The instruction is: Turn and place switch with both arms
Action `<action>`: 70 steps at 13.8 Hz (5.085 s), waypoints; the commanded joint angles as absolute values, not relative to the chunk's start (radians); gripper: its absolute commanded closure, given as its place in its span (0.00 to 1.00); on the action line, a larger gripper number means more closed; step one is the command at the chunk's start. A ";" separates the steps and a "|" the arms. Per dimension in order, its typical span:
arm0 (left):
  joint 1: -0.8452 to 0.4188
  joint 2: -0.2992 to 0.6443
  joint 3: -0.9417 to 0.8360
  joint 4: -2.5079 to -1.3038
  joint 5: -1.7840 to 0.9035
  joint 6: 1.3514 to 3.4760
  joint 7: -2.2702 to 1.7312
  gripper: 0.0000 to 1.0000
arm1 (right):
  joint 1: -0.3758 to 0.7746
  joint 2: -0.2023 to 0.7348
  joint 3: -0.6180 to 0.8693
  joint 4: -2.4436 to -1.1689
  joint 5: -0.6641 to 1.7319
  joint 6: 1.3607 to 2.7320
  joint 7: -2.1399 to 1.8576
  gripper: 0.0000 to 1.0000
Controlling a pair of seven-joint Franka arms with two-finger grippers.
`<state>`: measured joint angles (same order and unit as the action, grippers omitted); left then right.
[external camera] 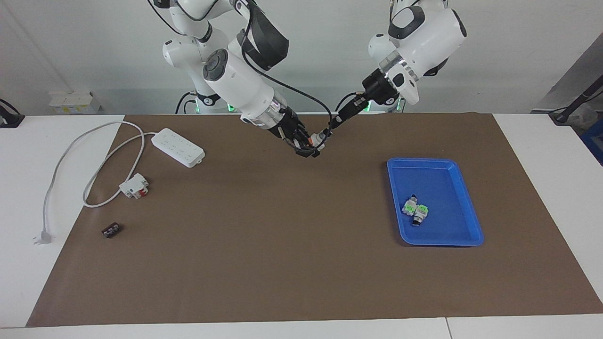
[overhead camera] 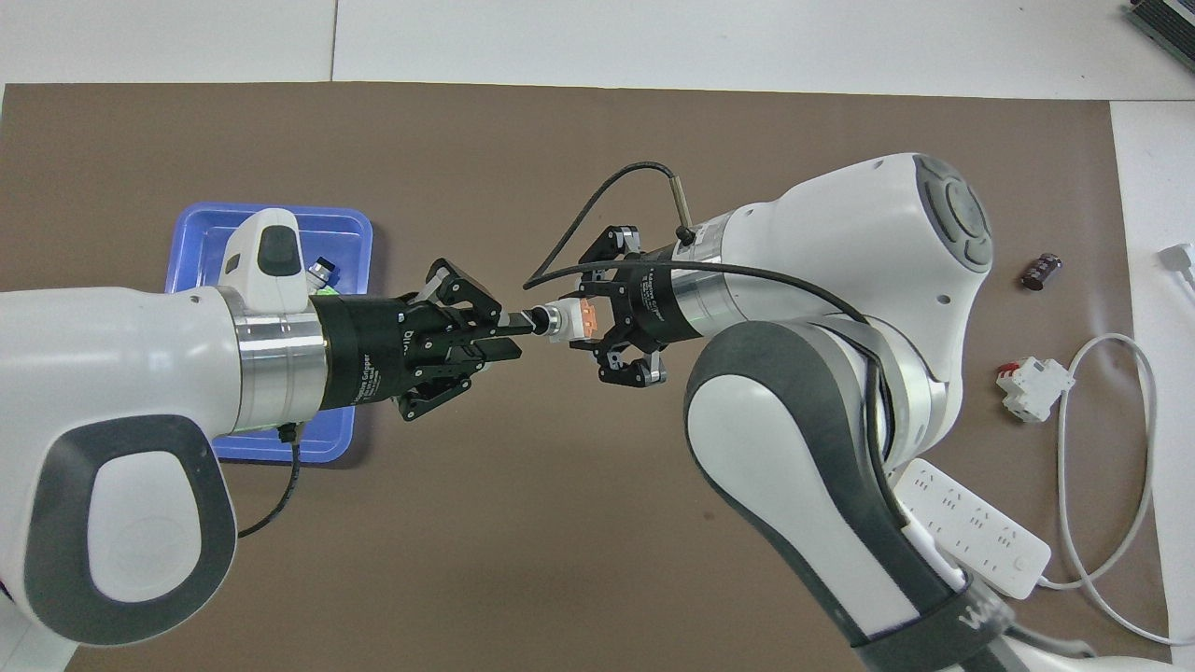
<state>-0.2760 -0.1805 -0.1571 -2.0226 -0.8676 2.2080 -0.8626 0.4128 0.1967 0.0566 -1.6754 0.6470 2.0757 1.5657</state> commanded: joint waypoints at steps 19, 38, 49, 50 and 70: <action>-0.351 -0.183 -0.144 -2.088 -0.897 2.385 -0.784 0.97 | 0.414 0.190 0.060 -1.694 0.658 2.109 1.578 1.00; -0.362 -0.184 -0.141 -2.092 -0.884 2.349 0.062 1.00 | 0.414 0.184 0.058 -1.692 0.653 2.109 1.577 1.00; -0.364 -0.190 -0.144 -2.086 -0.557 2.203 0.607 1.00 | 0.414 0.181 0.057 -1.690 0.646 2.109 1.578 1.00; -0.364 -0.192 -0.143 -2.086 -0.552 2.186 0.633 1.00 | 0.414 0.181 0.057 -1.690 0.646 2.109 1.578 1.00; -0.077 -0.198 -0.132 -2.082 -0.375 2.002 0.623 1.00 | 0.328 0.103 0.048 -1.697 0.292 2.051 1.341 0.02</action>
